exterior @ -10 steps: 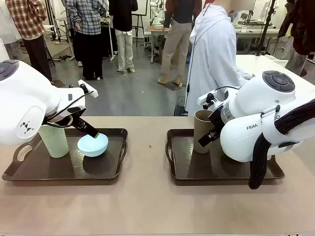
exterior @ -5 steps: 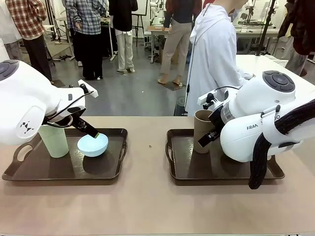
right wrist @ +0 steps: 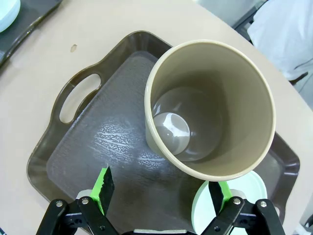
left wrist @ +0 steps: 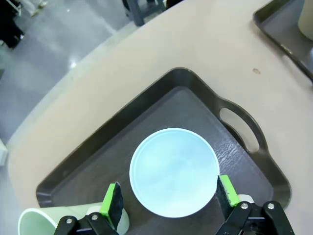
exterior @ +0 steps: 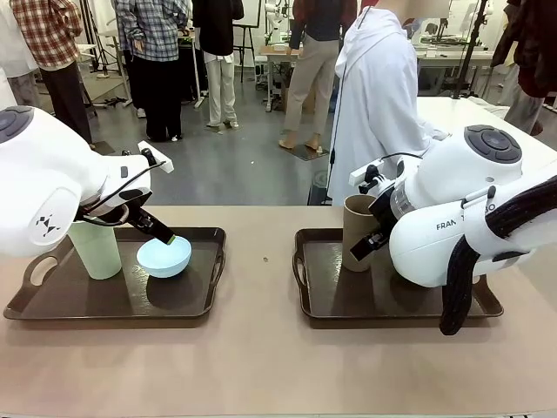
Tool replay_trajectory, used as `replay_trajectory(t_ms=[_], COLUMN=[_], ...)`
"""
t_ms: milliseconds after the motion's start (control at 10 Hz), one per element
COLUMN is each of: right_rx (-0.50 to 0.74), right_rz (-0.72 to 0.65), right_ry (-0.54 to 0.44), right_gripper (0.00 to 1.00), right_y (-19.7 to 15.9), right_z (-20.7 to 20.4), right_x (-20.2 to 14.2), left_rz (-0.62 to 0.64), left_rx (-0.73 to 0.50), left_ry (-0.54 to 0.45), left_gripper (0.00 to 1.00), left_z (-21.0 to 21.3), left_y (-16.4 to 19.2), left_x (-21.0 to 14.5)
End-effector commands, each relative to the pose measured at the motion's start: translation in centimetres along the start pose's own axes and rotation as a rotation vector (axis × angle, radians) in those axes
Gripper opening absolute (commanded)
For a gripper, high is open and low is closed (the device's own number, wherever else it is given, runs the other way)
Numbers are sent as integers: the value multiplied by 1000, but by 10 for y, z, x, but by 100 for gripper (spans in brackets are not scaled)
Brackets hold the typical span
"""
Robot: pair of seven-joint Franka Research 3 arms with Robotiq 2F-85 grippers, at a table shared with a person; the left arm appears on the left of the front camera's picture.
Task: Set up a tray with a mat and arrange the tableware.
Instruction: Pick up the Picnic Bowl and Reusable plastic cup from the Handle tray in front of the human's position and hold them in the air.
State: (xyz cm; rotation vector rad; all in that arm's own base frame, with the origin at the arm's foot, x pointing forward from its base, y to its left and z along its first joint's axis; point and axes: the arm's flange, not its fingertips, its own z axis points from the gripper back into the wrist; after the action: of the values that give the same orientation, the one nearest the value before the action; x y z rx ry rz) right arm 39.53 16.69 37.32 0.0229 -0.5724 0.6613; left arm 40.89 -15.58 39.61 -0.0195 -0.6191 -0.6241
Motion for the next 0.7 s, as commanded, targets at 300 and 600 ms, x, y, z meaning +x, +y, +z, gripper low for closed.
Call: replay_trajectory(t_ms=[300,600], right_rx=[-122,-181], right_rz=[-130,-193], right_ry=[121,300], right_gripper=[100,100], right_y=[4,36], right_z=[64,151], right_x=[-23,-91], left_rz=[-37,-95], left_rx=[-31,-62], left_ry=[-4,199], left_gripper=[100,100], left_z=[54,129], left_y=[-5,-25], left_x=[-14,-55])
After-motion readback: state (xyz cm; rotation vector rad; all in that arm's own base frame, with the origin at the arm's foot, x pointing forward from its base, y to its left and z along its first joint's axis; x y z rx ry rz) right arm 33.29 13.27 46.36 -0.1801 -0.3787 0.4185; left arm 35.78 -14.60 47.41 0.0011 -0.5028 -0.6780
